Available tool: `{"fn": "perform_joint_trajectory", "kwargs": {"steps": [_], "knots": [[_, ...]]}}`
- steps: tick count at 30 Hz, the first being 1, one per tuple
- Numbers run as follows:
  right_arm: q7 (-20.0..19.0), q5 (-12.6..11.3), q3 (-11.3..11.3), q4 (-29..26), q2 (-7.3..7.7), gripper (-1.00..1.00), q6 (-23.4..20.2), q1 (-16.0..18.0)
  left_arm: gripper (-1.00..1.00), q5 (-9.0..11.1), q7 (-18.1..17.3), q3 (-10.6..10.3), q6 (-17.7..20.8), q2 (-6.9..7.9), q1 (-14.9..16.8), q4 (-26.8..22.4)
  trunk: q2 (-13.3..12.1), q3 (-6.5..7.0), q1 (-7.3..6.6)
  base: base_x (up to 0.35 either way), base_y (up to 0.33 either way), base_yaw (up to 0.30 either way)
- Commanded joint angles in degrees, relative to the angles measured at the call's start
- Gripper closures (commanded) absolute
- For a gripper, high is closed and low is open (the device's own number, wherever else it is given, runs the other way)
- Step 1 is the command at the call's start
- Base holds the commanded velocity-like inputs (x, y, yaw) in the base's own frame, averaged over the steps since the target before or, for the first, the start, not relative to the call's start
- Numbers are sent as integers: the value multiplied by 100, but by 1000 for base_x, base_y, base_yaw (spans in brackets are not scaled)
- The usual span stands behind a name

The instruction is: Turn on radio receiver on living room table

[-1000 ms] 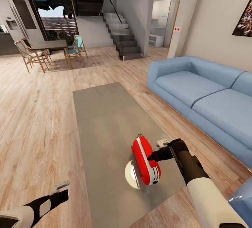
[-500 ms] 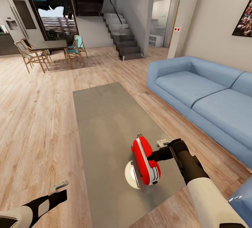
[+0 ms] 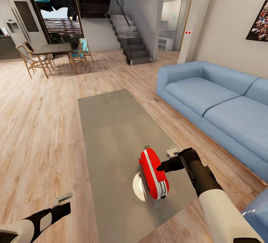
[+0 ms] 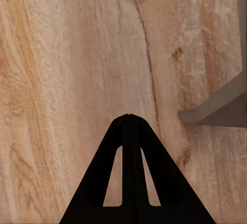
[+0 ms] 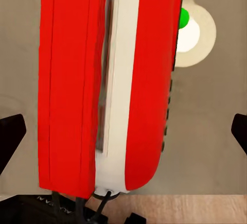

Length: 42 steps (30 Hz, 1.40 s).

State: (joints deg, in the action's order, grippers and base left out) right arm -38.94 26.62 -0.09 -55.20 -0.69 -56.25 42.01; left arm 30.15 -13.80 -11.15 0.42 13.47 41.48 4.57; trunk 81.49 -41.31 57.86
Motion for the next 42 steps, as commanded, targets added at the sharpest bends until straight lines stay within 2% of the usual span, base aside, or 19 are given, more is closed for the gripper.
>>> {"fn": "perform_joint_trajectory", "kwargs": {"steps": [1,42], "knots": [[0,1,0,0,0,-100,0,0,100,0,0,-1,1,-1,0,0,-42,18,-23,0,0,0],[79,18,-18,-9,1,-100,0,0,100,-9,0,-1,2,-3,-4,0,-1686,755,-923,0,0,0]]}}
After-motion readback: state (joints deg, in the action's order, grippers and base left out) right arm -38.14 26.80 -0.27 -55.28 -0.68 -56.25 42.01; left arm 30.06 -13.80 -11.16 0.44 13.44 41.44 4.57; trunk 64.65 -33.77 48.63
